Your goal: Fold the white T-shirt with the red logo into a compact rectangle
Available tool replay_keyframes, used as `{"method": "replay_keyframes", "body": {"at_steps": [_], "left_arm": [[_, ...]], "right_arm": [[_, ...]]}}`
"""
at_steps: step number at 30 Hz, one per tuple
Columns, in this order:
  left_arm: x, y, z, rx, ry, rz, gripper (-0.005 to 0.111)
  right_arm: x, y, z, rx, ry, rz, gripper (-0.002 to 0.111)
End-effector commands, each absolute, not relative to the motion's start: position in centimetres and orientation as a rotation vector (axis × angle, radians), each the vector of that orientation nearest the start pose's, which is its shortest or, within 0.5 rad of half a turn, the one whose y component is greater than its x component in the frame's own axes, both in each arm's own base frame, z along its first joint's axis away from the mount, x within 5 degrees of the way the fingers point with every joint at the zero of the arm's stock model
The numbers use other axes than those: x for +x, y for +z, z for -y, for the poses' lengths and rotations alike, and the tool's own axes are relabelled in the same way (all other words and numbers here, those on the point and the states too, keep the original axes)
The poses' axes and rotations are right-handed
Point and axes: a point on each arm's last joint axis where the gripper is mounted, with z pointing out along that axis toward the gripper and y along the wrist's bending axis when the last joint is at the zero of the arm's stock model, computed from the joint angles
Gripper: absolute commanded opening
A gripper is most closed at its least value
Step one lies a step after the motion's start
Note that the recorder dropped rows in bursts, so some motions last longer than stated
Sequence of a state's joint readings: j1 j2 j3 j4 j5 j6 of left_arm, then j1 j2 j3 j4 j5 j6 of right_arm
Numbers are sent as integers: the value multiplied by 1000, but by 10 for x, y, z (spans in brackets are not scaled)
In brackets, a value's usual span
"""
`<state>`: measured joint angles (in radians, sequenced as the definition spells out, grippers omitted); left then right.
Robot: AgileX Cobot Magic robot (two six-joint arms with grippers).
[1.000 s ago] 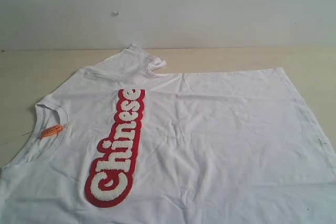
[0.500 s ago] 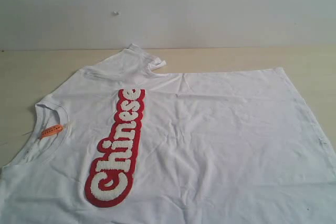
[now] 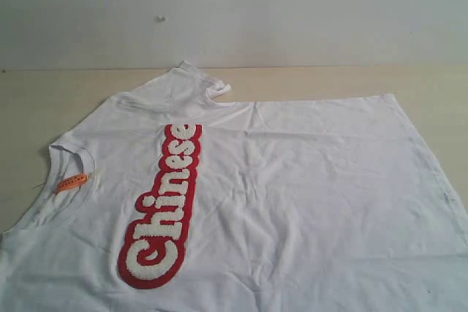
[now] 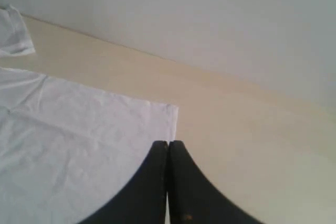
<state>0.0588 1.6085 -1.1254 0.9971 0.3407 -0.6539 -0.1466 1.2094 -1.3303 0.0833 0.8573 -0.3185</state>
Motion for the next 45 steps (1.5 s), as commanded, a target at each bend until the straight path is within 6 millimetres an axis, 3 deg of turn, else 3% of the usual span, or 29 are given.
{"method": "replay_keyframes", "body": {"at_steps": [1,3,4,7,10,11,14,15,16,17,18,19,21,22,24,29,31,34,38,45], "left_arm": [[382,261,-13,624,68,-2523,0],[381,268,9,947,-247,-2506,0],[379,273,17,1118,-306,-2465,0],[371,279,34,1474,-135,-2436,0],[362,272,48,1746,8,-2401,0],[357,264,59,1862,-15,-2347,1],[347,242,66,2012,-31,-2285,16],[347,234,66,2024,-1,-2255,29],[346,223,65,2029,21,-2234,57],[344,216,64,2027,37,-2230,71],[344,210,63,2016,68,-2220,88],[345,207,63,1989,86,-2217,93],[346,204,63,1958,105,-2215,97],[346,203,63,1955,109,-2213,98],[345,199,63,1960,121,-2194,98],[341,179,61,2208,129,-1998,98],[347,174,61,2247,219,-1862,97],[347,170,61,2216,231,-1873,95],[345,170,61,2188,205,-1925,94],[337,160,48,2293,100,-2019,94]], "right_arm": [[281,388,38,-160,-142,-2331,3],[289,377,38,-246,-155,-2372,3],[293,371,37,-296,-134,-2401,3],[302,353,30,-485,-46,-2463,3],[307,340,22,-724,59,-2450,5],[307,335,19,-909,68,-2425,8],[300,329,26,-1113,-14,-2474,10],[296,327,29,-1202,-59,-2485,10],[290,321,31,-1246,-102,-2490,13],[287,315,33,-1300,-140,-2480,19],[281,300,34,-1428,-158,-2464,34],[278,288,35,-1497,-170,-2459,45],[276,274,39,-1529,-243,-2452,69],[277,261,42,-1518,-320,-2432,87],[277,248,42,-1479,-366,-2398,100],[267,238,40,-1700,-299,-2364,100],[273,233,42,-1626,-313,-2394,98],[281,230,43,-1505,-349,-2406,85],[285,225,44,-1504,-351,-2405,69],[295,218,45,-1445,-267,-2515,67]]}}
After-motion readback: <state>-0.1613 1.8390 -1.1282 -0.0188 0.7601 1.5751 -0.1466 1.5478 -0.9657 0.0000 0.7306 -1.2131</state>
